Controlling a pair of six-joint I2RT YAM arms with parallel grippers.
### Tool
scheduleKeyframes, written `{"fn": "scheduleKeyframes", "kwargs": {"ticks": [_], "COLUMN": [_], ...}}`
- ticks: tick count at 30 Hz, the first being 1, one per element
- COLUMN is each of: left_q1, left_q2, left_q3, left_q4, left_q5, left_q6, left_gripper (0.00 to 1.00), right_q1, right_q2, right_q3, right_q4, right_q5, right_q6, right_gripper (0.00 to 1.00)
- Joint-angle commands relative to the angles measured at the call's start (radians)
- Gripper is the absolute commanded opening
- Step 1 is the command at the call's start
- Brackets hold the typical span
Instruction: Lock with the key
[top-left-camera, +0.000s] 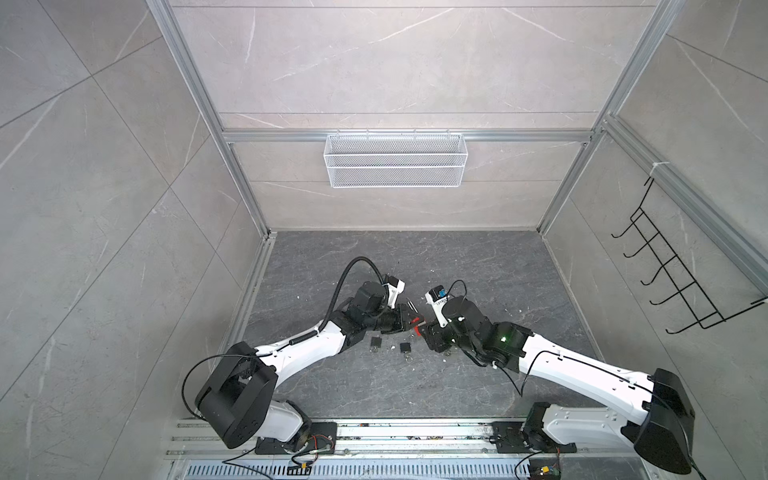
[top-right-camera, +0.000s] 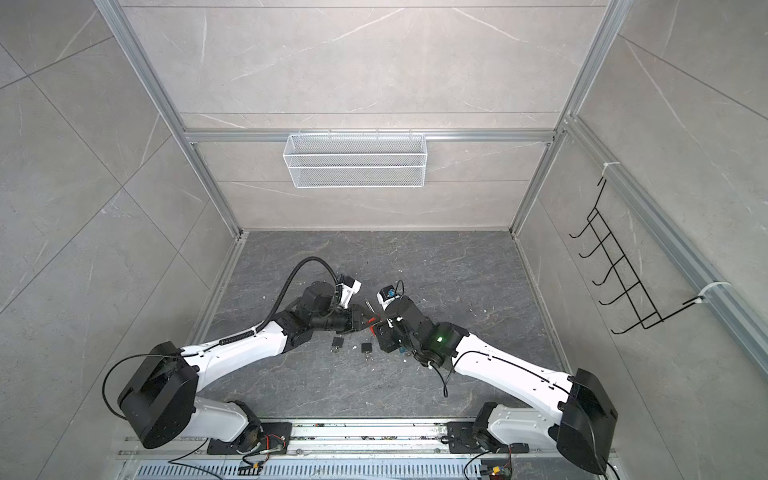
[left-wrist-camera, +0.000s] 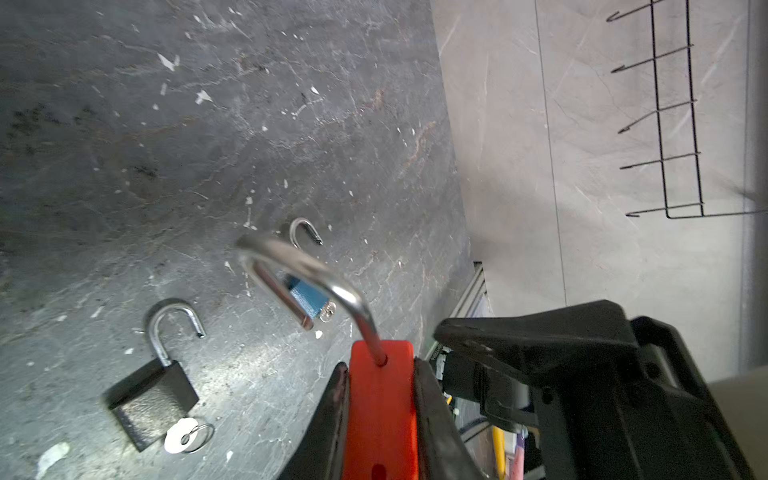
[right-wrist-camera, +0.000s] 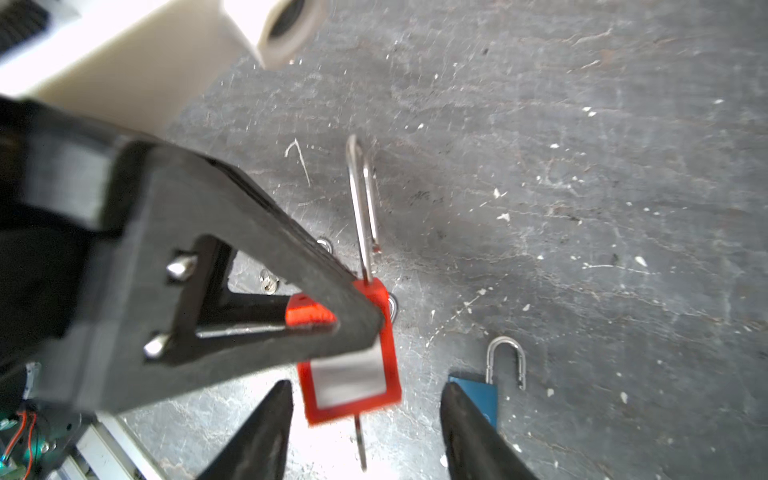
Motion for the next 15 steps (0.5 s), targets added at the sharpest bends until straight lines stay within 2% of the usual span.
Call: {"fn": "scheduleKeyframes", "kwargs": {"ticks": [1, 4, 6, 7, 8, 13, 15], "left_q1": [0.008, 0.008, 0.008, 0.008, 0.009, 0.008, 0.008], "left_q2": [-0.026, -0.067, -0.084, -0.088, -0.089, -0.092, -0.090], "left_q3": [-0.014, -0.082, -0.137, -0.156, -0.166, -0.163, -0.159], "left_q4": [0.049, 0.181, 0.312, 0.370, 0.405, 0.484, 0.490], "left_q5": [-0.059, -0.138, -0.196, -0.220, -0.234, -0.237, -0.231], "left_q6": [-0.033, -0.111, -0.188, -0.217, -0.241, -0.269, -0.265], "left_gripper": [0.00, 0.00, 0.00, 0.00, 0.00, 0.00, 0.00], "right_q1": [-0.006, -0.015, -0.018, -0.018, -0.019, -0.063, -0.091], "right_q2": [-0.084, -0.159, -0.193, -0.199, -0.196, -0.184, -0.204], "right_q3": [-0.010, -0.044, -0.099, -0.126, -0.125, -0.043, -0.054], "right_q4": [-0.027, 0.010, 0.114, 0.164, 0.167, 0.043, 0.054], "right_q5": [0.048, 0.082, 0.089, 0.055, 0.025, 0.035, -0.014], "right_q6": [0.043, 0.082, 0.078, 0.063, 0.057, 0.140, 0.159], "right_gripper": [0.63, 0.64, 0.73, 0.74, 0.75, 0.74, 0.73]}}
